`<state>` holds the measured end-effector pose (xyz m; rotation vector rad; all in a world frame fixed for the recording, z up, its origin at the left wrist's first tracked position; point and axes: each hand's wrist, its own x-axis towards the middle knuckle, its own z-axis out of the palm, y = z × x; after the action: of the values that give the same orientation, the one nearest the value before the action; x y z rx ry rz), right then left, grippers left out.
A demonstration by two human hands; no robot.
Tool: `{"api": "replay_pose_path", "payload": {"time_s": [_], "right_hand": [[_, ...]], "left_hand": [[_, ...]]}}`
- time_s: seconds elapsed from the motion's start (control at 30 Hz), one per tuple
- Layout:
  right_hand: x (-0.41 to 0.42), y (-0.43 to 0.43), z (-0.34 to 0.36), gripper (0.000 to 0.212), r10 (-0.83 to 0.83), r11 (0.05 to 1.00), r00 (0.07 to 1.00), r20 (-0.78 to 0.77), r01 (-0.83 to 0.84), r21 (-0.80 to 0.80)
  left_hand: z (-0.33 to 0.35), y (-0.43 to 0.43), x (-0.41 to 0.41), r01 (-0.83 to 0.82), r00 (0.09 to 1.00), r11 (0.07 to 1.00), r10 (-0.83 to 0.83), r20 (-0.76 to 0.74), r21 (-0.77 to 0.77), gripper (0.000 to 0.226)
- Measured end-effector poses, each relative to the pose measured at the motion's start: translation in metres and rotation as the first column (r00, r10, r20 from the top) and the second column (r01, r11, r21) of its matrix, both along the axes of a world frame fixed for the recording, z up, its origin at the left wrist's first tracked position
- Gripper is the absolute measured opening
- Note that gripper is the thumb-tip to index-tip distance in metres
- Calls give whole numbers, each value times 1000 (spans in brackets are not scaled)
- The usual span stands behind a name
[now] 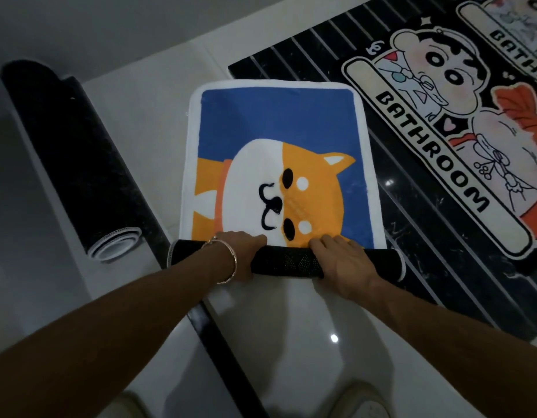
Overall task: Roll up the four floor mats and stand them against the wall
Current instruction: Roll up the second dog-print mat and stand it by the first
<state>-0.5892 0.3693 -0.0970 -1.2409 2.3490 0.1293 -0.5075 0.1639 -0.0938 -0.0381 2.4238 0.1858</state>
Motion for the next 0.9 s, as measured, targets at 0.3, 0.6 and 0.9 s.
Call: {"api": "replay_pose_path", "payload": {"time_s": [0.3, 0.6, 0.9], "right_hand": [[-1, -2, -6, 38, -4, 995, 1000, 11, 5, -95], [-25, -14, 2, 48, -11, 998, 984, 175, 0, 64], [-29, -16, 2, 51, -47, 992, 972, 232, 18, 124]], "left_hand": [[-3, 2, -2, 38, 999, 999, -38, -4, -20, 49], [-14, 8, 17, 30, 970, 990, -61, -234, -134, 59], [-14, 10, 17, 61, 936, 978, -125, -328, -200, 67]]}}
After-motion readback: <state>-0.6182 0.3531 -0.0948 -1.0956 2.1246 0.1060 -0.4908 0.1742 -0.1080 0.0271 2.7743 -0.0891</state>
